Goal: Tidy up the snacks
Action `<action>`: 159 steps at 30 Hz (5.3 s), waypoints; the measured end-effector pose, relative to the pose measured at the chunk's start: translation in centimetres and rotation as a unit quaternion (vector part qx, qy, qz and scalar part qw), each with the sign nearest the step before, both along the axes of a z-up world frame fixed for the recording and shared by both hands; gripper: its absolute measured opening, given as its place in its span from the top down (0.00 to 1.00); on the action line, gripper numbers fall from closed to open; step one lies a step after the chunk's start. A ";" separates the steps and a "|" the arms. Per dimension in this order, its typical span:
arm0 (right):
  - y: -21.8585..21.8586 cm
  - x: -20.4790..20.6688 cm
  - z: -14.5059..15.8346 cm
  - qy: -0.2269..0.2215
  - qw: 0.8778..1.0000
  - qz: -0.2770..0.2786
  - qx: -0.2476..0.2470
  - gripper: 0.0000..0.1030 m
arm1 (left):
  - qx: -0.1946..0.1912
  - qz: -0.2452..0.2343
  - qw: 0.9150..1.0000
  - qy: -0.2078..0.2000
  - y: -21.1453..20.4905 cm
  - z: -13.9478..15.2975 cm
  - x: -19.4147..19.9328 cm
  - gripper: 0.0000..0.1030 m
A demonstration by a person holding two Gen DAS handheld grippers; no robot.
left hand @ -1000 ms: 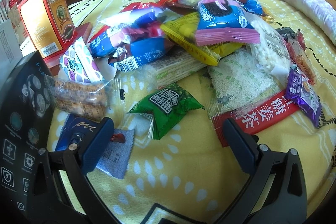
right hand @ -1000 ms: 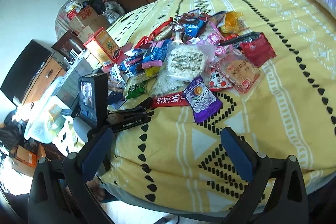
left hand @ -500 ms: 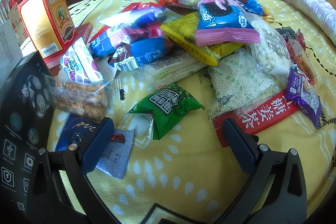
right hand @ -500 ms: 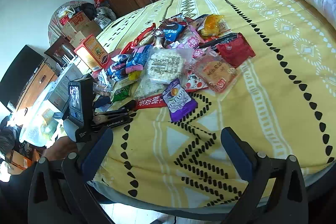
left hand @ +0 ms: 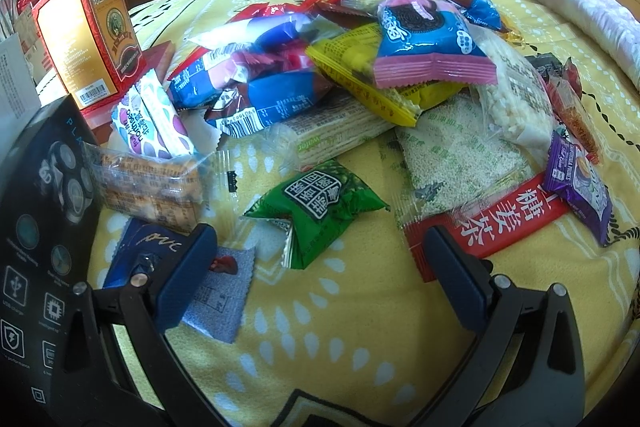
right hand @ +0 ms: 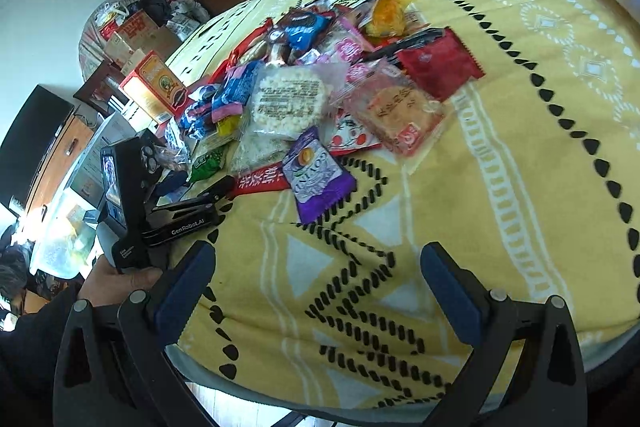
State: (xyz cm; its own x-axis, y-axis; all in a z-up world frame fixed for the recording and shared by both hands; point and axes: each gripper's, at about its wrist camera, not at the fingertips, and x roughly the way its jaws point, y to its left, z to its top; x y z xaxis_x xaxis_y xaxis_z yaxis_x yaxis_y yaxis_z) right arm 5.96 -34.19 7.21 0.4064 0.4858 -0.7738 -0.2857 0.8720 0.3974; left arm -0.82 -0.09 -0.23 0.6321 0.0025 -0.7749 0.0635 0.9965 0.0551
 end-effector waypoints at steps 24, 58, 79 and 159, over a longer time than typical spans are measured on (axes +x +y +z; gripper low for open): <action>0.7 0.2 -1.3 -0.003 0.999 0.010 -0.038 0.00 | -0.183 -0.047 0.981 0.048 0.5 3.4 -3.3 0.01; -4.4 17.3 1.2 -0.033 0.995 -0.076 -0.055 0.02 | -0.226 -0.098 0.969 0.015 -1.2 9.8 1.2 0.56; -0.8 7.0 3.8 -0.016 0.995 0.092 -0.026 0.12 | -0.270 -0.081 0.959 0.003 0.9 10.8 -1.9 0.56; -1.8 3.3 4.8 -0.053 0.999 -0.005 0.006 0.49 | -0.162 -0.053 0.985 -0.007 0.3 10.0 -4.6 0.54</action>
